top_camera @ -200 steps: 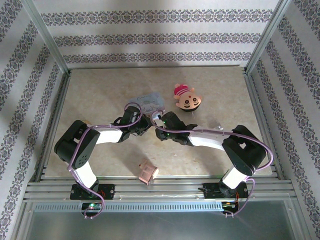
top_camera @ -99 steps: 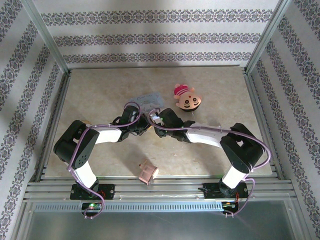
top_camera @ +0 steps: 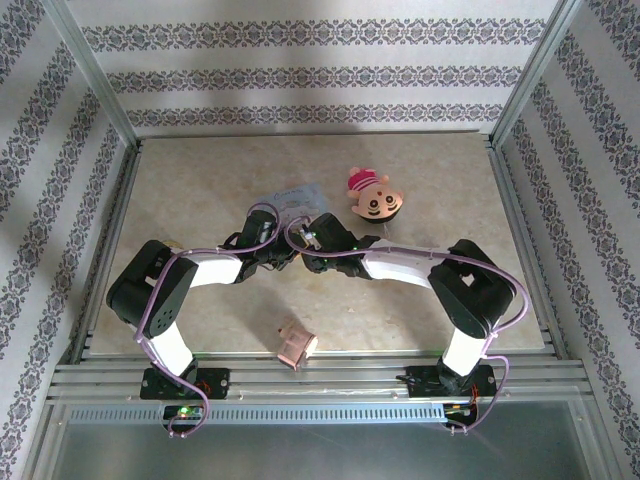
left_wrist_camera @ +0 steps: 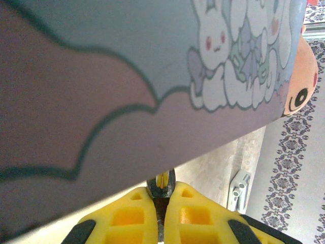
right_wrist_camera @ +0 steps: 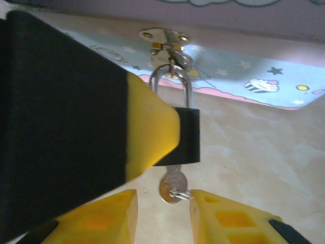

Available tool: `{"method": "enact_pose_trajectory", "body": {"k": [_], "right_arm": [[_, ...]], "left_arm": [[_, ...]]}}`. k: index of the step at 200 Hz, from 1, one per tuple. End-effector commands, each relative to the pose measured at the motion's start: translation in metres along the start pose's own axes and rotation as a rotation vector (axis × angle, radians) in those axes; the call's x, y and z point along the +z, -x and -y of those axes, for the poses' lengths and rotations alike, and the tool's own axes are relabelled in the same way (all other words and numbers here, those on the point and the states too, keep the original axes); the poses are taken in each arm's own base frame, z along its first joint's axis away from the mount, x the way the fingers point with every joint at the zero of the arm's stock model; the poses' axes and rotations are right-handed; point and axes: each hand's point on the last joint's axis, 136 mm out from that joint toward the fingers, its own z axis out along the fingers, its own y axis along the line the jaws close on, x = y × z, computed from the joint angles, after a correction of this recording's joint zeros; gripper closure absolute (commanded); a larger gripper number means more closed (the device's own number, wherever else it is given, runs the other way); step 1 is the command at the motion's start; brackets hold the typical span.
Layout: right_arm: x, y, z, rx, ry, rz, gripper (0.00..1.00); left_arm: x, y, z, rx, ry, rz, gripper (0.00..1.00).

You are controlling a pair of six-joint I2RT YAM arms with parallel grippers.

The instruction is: Unlock a padlock with a key

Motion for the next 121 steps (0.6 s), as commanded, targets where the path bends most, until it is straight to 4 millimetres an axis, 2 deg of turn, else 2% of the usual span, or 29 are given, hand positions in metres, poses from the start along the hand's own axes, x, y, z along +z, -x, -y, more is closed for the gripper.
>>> {"method": "enact_pose_trajectory", "body": {"k": [1,121], "right_arm": [[0.0052,0.0006,-0.0006,-0.050,-0.034,-0.024,0.67],[0.0135,0.0076,0.0032,-0.073,-0.082,-0.020,0.71]], "left_arm": [[0.0005,-0.0107,-0.0131,-0.093,0.027,-0.071,1.00],[0.0024,-0.0132,-0.0145,-0.114,0.014,-0.089,1.00]]}}
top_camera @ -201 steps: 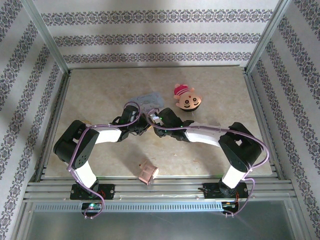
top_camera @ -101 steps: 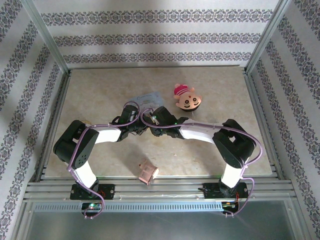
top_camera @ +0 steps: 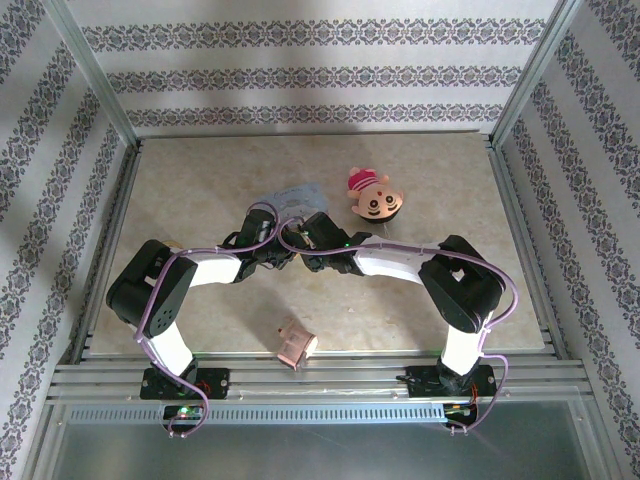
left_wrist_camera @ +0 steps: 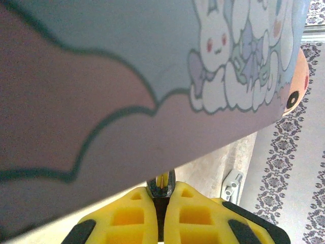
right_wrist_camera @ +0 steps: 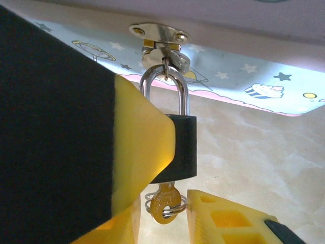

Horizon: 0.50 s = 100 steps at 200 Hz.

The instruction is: Unlock a padlock with a key

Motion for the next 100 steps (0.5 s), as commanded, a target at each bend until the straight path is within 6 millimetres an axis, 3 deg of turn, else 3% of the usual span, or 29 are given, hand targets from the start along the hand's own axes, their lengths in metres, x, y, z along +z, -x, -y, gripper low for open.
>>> {"method": "enact_pose_trajectory", "body": {"k": [1,37,72,100], "right_arm": [[0.0030,0.0065,-0.0026,-0.029,-0.015,0.008,0.71],[0.0055,0.0084,-0.0036,-0.030,-0.014,0.009,0.74],[0.0040,0.0121,-0.0036,-0.020,-0.013,0.022,0.91],[0.0016,0.0142,-0.0018,-0.007,-0.008,0.031,0.92]], "left_arm": [[0.0031,-0.0143,-0.0186,-0.092,0.035,-0.080,1.00],[0.0030,-0.0151,-0.0191,-0.094,0.034,-0.084,1.00],[0.0028,-0.0157,-0.0194,-0.094,0.033,-0.086,1.00],[0.0026,-0.0166,-0.0202,-0.094,0.032,-0.089,1.00]]}}
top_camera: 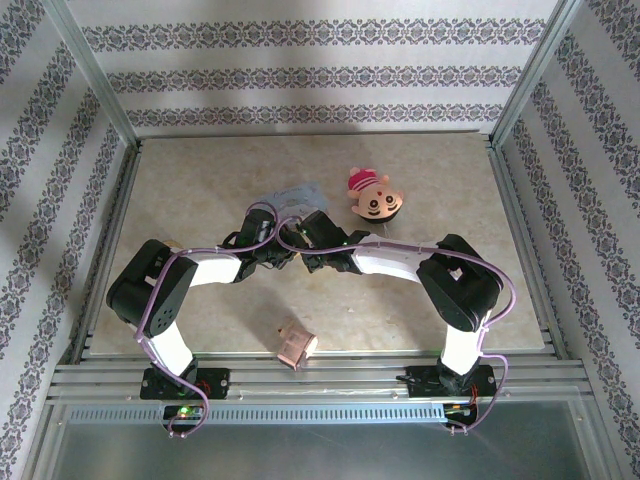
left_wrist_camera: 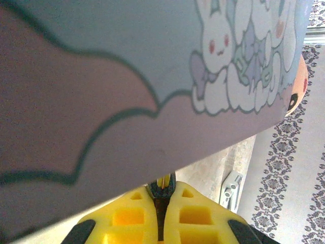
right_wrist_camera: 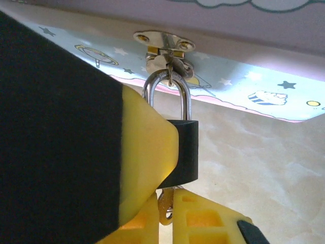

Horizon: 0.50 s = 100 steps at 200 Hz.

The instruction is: Unlock a padlock with a key

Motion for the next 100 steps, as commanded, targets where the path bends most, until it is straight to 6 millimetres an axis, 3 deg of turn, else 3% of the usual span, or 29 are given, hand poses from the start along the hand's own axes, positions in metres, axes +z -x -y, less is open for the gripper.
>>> {"method": "enact_pose_trajectory", "body": {"k": [1,100], "right_arm": [[-0.0007,0.0106,-0.0012,0.011,-0.002,0.033,0.93],[-0.0031,0.0150,0.0039,0.141,0.160,0.045,1.00]], "left_arm": [[0.0022,-0.0172,-0.0207,-0.093,0.035,-0.092,1.00],[0.0006,-0.0191,-0.0227,-0.094,0.033,-0.094,1.00]]}}
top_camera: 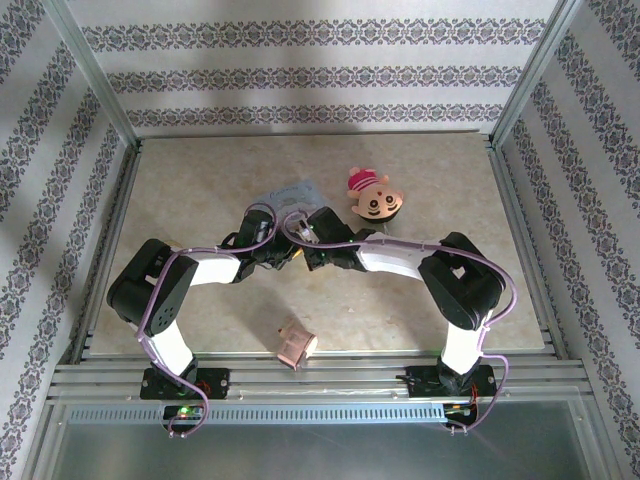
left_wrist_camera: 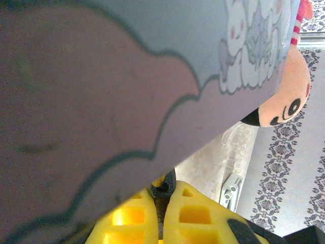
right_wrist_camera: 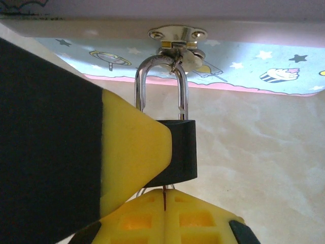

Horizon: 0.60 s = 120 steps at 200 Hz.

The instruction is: Unlock a padlock with a key

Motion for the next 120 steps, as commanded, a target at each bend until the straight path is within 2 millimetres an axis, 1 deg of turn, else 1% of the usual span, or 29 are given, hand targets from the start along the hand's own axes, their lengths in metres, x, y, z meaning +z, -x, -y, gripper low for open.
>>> {"method": "enact_pose_trajectory", "body": {"k": [1,22,58,89,120], "right_arm": [[-0.005,0.012,0.001,0.054,0.054,0.042,1.00],[-0.004,0.012,0.000,0.074,0.084,0.035,1.00],[0.000,0.011,0.003,0.137,0.126,0.021,1.00],[0.003,0.010,0.011,0.251,0.187,0.015,1.00],[0.004,0.012,0.016,0.374,0.284,0.027,1.00]], "left_arm": [[0.001,-0.022,-0.018,-0.073,0.033,-0.097,1.00],[0.001,-0.021,-0.018,-0.075,0.031,-0.094,1.00],[0.002,-0.022,-0.019,-0.078,0.029,-0.097,1.00],[0.001,-0.021,-0.018,-0.077,0.024,-0.095,1.00],[0.000,-0.021,-0.019,-0.080,0.023,-0.091,1.00]]}}
